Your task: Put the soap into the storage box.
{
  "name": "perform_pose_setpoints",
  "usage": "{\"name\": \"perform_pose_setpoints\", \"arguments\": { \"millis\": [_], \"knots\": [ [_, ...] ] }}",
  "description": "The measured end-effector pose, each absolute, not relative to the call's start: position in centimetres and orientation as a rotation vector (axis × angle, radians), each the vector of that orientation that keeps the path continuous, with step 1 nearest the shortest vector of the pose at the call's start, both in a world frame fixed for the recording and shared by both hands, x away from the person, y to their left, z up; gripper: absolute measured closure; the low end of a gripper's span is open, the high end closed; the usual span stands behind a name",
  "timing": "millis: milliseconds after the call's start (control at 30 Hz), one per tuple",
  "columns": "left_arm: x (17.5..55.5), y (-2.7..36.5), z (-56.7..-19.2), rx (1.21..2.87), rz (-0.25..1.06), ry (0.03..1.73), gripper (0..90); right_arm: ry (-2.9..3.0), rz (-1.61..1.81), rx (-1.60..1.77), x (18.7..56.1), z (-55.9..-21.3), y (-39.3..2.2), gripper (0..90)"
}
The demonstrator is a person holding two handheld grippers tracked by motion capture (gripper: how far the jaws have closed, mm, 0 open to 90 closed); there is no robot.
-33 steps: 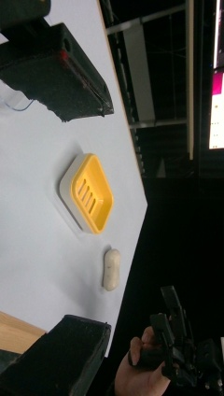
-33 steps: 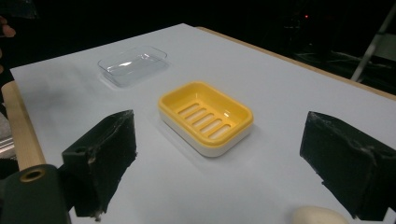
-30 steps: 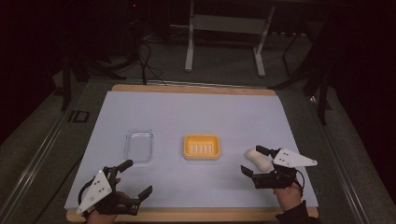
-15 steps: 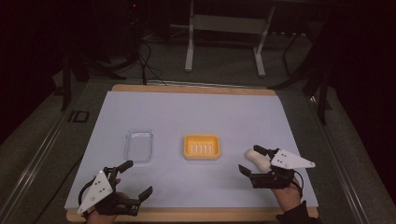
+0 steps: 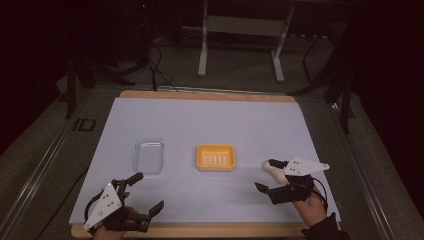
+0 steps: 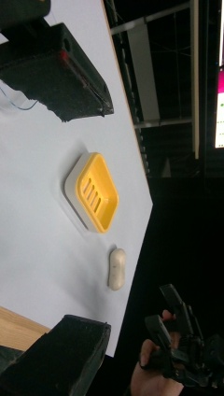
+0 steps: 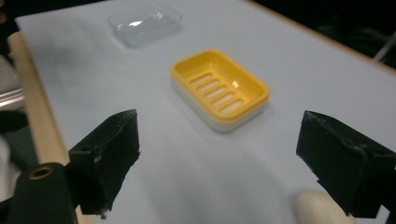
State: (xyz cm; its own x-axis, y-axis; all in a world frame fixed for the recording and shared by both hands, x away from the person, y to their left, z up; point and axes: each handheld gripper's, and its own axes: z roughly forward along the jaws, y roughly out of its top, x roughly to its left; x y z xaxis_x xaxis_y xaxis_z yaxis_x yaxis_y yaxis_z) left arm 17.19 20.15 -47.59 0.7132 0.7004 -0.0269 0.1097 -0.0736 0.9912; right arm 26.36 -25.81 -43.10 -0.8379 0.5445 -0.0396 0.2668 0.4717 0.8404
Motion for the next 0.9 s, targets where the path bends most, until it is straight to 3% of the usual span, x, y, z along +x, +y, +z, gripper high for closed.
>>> {"name": "perform_pose_setpoints", "arguments": {
  "millis": [900],
  "knots": [
    [17.4, 20.0, -47.8, 1.624, 0.544, 0.682, 0.2, 2.992, 0.662, 0.625, 28.7, -44.2, -24.6, 13.1]
  ]
}}
